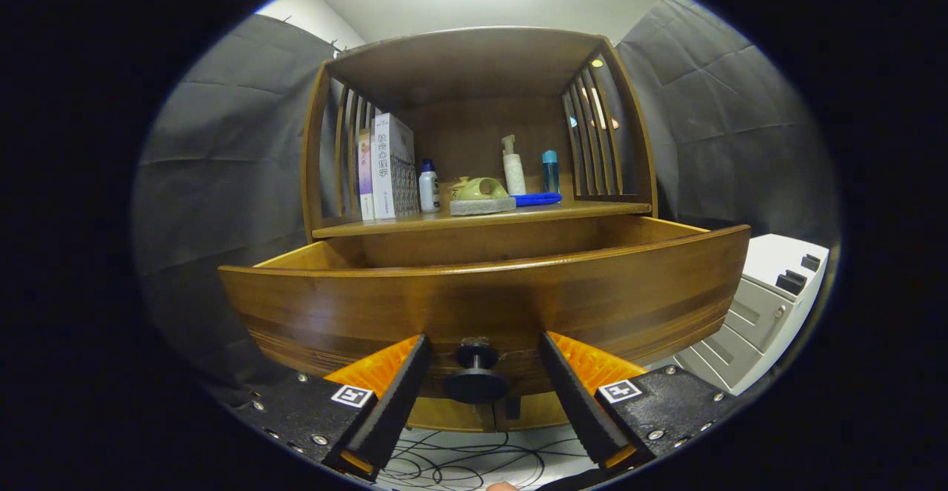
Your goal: Pull open the drawer, take out the items inside it, and place them on the countertop above the cabinet.
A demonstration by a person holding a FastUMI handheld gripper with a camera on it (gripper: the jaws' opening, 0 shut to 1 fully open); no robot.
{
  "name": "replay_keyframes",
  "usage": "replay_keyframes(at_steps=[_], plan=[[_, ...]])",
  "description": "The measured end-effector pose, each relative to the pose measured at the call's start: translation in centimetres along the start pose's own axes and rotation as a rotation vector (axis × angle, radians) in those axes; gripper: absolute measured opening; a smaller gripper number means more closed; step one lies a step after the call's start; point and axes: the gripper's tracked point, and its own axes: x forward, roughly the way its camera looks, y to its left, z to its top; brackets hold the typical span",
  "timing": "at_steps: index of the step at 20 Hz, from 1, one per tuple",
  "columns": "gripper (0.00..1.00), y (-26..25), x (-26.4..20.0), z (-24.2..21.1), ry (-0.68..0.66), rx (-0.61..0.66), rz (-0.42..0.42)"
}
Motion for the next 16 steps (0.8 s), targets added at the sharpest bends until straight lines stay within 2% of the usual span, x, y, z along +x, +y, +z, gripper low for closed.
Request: replay_keyframes(at_steps=[16], plan=[[0.95,1.0,3.6,1.5,-0.012,0.057,-0.01]])
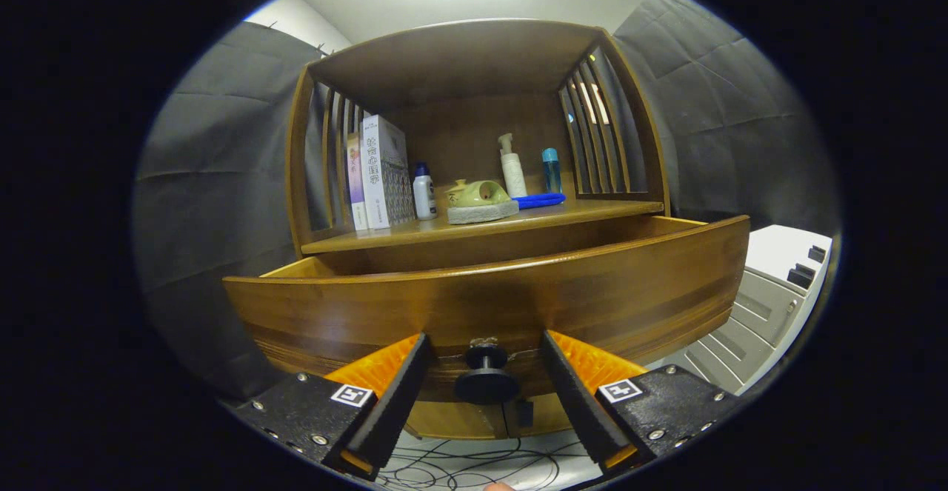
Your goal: Pull open the drawer, take out the items inside it, and place them on the countertop above the cabinet.
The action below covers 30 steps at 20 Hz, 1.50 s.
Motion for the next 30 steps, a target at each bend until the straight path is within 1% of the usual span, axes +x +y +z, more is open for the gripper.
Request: replay_keyframes(at_steps=[7,23,30], plan=[[0.95,0.9,1.8,0.3,0.005,0.003,-0.003],[0.95,0.5,8.0,1.0,-0.005,-0.039,-0.002],[0.95,0.5,10.0,1.2,-0.025,-0.051,-0.006]])
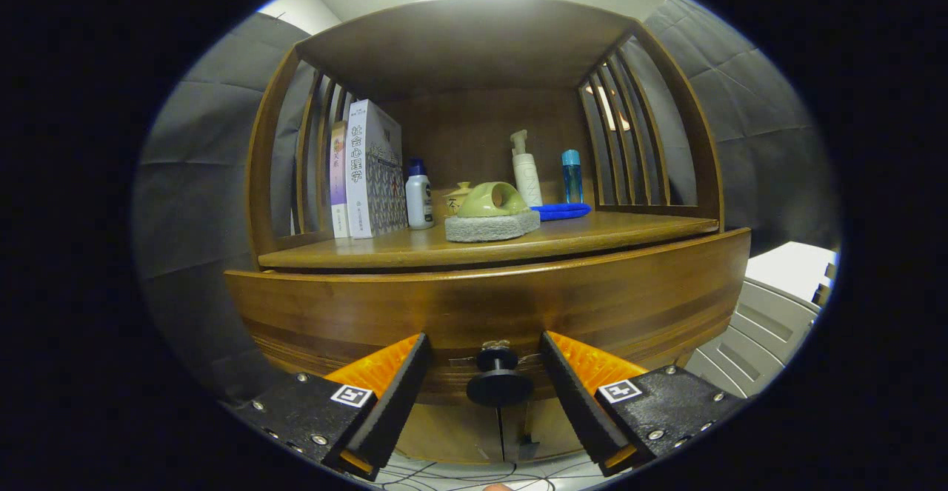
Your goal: Pull open the drawer, take out the items inside it, and place them on the countertop above the cabinet.
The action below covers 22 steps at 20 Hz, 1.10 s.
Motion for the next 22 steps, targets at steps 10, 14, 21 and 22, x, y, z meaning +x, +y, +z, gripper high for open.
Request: replay_keyframes(at_steps=[10,14,21,22], plan=[[0.95,0.3,3.0,0.5,0.003,-0.003,-0.011],[0.95,0.7,3.5,0.7,-0.011,-0.013,-0.019],[0.95,1.9,0.2,4.8,-0.094,-0.067,0.038],[0.95,1.9,-0.7,5.3,-0.096,-0.06,0.045]])
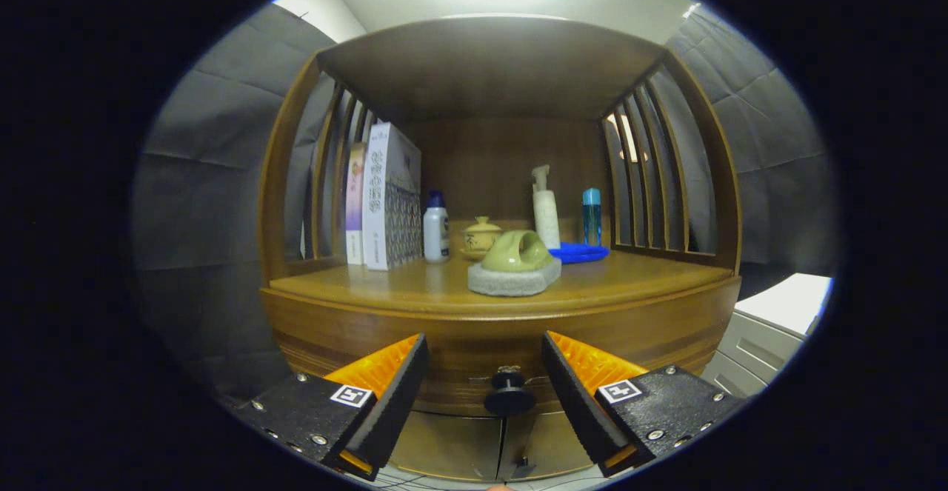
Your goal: Pull open the drawer, take out the items inside it, and place them on the countertop above the cabinet.
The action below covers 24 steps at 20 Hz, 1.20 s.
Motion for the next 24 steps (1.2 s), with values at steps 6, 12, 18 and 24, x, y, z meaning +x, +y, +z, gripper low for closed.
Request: replay_keyframes(at_steps=[6,12,18,24], plan=[[0.95,-1.0,-5.8,3.4,-0.011,0.045,0.027],[0.95,-2.9,-11.8,6.7,-0.051,0.077,0.034],[0.95,-3.7,-16.8,8.4,-0.078,0.086,0.056],[0.95,-5.1,-19.7,9.4,-0.113,0.074,0.059]])
